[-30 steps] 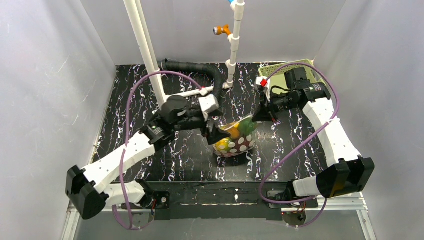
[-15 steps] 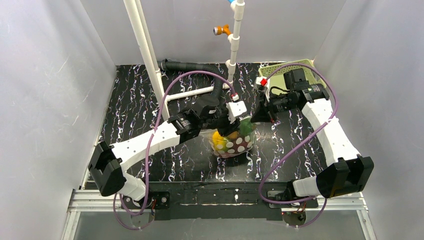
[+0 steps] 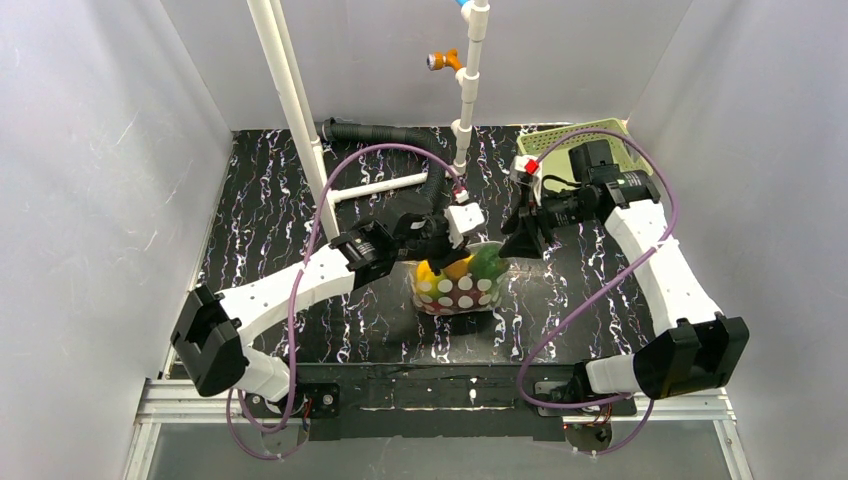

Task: Open the zip-top bag and remove the fake food
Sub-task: Pick up the zipper food storage bag at the center of the board.

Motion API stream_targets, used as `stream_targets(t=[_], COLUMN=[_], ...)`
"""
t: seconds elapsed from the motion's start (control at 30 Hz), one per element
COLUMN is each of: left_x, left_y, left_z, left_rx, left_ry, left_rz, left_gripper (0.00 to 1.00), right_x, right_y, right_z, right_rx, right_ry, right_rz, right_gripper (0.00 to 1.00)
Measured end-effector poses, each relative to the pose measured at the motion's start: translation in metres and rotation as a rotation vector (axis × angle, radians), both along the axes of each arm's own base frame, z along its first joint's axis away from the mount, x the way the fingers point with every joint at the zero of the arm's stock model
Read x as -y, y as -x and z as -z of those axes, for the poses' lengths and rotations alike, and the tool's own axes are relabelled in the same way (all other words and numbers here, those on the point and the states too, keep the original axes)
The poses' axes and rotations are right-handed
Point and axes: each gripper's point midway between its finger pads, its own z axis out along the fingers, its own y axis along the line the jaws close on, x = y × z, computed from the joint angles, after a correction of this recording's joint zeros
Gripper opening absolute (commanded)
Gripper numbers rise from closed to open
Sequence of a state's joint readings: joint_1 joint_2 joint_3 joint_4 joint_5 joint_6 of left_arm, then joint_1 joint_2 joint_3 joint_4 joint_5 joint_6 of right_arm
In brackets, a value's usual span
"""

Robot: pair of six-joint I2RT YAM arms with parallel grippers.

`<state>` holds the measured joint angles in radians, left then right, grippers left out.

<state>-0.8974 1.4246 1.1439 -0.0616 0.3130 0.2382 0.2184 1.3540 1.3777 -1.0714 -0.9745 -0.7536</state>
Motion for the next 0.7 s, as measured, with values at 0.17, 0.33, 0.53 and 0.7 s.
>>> stream_targets(t=[0.17,0.33,0.53,0.7], left_x=[-0.014,-0.019,-0.015,-0.013], left_y=[-0.001,-0.002,0.004,0.007], left_z=[0.001,-0.004,-0.009,-0.010], left_rx=[-0.069,-0.103,-0.135,-0.156], left_ry=[0.073,0.127,0.159,0.172], left_rz=[-0.033,-0.050,-0.029,-0.020], left_gripper=[0.00,0.00,0.00,0.00], right_x=[0.010,0.020,0.016,0.011], right_y=[0.005,0.017,0.024,0.013], right_z=[-0.015,-0.005,0.026,0.024], right_rx=[0.064,0.105,0.083,0.102], right_ry=[-0.073,-0.140,-0.190,-0.242], right_rz=[0.011,0.009,-0.016,-0.034], right_gripper=[0.89,0.93,0.89,0.75])
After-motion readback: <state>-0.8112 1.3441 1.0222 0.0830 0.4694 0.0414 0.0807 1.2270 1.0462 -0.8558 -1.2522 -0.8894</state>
